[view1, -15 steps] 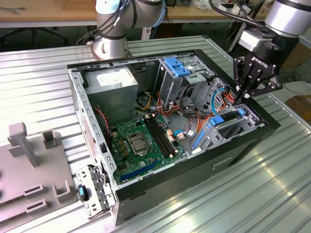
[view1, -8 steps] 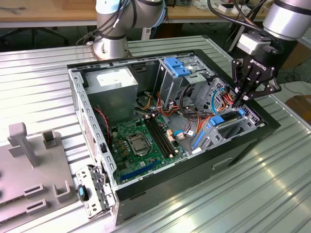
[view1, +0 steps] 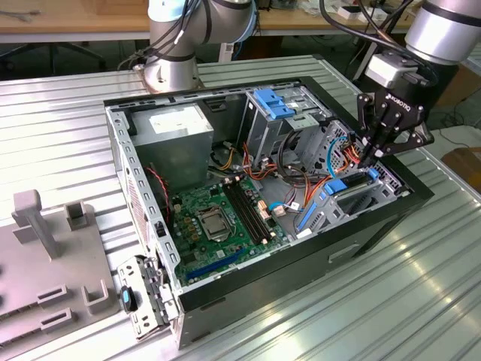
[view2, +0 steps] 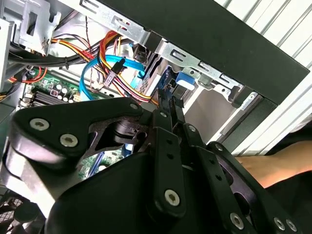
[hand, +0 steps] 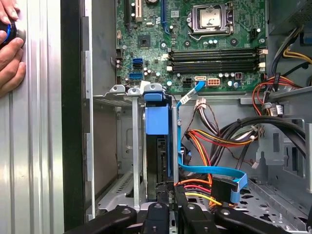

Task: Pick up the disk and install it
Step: 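Insert the first disk wire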

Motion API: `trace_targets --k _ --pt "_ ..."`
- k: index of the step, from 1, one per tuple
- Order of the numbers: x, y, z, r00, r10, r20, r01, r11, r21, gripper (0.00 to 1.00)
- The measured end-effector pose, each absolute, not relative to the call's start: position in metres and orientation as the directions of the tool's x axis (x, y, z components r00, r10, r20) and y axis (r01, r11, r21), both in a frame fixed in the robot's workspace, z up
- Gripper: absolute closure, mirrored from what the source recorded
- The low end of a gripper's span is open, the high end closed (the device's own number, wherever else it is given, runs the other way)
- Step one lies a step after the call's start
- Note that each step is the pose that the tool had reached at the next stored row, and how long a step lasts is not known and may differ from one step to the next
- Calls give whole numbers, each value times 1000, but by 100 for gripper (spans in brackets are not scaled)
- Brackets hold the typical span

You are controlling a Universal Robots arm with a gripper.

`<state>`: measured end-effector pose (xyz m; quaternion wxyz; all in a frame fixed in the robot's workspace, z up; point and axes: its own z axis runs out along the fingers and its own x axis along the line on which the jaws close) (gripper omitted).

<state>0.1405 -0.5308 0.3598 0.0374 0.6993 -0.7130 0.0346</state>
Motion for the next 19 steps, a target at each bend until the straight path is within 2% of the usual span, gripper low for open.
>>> trace_targets --k 19 --pt "139 -537 351 -83 -991 101 -997 83 3 83"
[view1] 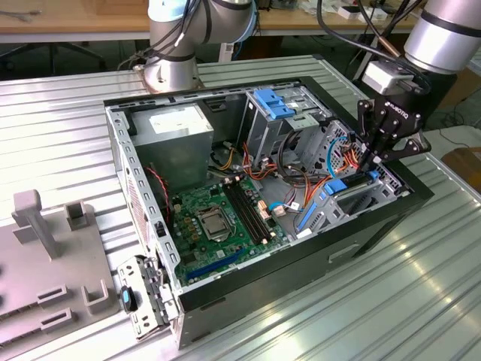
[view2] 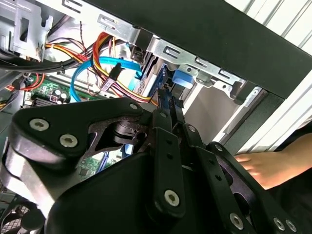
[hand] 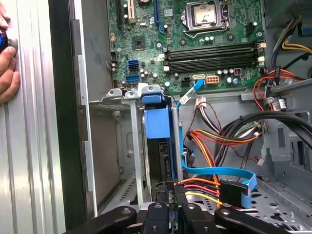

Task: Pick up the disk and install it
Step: 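Insert the first disk wire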

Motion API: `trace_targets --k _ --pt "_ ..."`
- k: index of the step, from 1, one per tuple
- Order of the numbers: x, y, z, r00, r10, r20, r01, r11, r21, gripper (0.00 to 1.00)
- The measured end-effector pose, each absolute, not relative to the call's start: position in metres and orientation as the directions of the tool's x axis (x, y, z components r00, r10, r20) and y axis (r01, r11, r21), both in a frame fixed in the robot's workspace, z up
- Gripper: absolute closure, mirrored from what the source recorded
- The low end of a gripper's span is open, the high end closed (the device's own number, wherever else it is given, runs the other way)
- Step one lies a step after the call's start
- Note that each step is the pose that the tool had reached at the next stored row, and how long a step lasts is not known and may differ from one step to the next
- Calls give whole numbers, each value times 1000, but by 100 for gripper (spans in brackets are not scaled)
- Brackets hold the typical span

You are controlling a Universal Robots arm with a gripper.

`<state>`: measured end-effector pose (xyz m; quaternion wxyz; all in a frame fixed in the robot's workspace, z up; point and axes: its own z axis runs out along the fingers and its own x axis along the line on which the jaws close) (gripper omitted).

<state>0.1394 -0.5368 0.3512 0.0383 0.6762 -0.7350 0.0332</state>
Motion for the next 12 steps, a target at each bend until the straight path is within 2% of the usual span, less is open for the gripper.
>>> trace_targets --k 12 --pt "139 -538 348 -88 -991 101 -996 89 3 83"
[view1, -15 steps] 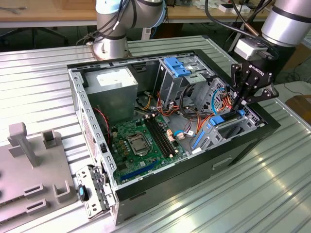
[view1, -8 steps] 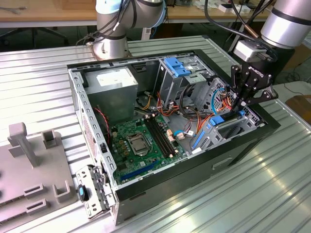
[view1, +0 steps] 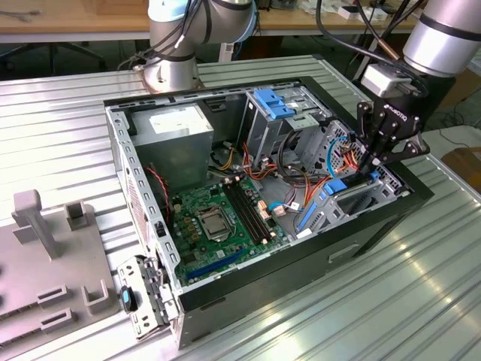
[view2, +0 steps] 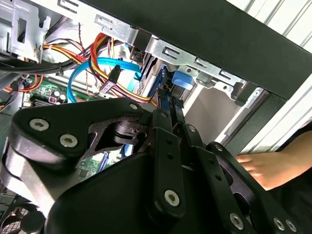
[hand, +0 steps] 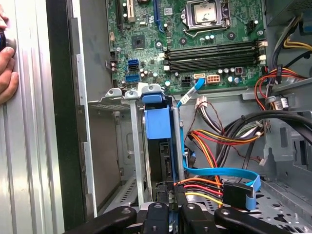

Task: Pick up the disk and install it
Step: 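Insert the first disk wire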

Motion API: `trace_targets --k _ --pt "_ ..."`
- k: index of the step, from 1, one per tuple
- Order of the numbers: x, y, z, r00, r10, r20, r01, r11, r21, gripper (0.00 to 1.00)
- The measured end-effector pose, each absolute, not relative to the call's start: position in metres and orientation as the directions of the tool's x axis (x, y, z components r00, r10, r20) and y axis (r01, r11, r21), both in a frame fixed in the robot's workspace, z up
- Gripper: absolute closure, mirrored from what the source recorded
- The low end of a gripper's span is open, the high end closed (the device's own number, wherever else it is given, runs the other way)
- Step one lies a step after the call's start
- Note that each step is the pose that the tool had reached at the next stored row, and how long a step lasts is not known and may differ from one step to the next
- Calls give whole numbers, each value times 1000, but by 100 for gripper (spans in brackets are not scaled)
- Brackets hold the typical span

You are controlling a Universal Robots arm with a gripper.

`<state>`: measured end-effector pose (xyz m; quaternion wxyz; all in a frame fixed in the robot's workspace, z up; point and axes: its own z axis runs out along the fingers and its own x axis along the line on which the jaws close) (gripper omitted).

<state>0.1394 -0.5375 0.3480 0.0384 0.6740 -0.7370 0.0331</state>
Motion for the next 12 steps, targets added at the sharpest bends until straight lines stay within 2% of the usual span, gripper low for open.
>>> trace_targets --k 12 --pt "138 -538 347 -88 -991 101 -996 89 3 83"
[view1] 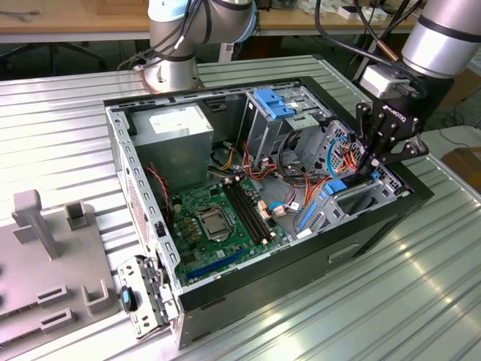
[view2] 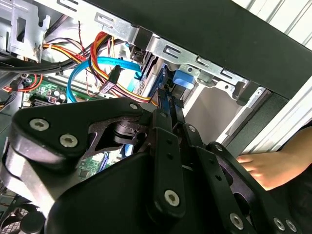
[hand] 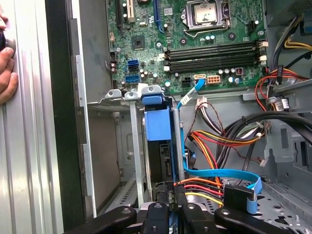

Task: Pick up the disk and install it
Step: 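Insert the first disk wire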

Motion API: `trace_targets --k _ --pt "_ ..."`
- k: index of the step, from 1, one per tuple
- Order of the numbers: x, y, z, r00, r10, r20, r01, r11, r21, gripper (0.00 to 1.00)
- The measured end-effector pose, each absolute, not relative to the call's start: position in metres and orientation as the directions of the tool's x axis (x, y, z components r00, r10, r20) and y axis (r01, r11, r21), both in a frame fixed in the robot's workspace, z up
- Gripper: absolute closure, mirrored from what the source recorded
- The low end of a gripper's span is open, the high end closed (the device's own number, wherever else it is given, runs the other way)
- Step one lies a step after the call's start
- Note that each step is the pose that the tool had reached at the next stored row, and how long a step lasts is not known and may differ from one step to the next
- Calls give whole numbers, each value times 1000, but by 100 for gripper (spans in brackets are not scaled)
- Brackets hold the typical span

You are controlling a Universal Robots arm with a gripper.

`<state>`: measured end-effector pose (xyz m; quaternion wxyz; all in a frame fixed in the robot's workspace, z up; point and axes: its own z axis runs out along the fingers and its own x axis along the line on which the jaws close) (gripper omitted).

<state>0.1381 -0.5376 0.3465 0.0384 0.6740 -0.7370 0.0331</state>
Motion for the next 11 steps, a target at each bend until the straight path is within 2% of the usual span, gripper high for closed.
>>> trace_targets --k 11 --pt "138 -538 350 -88 -991 101 -996 89 3 83"
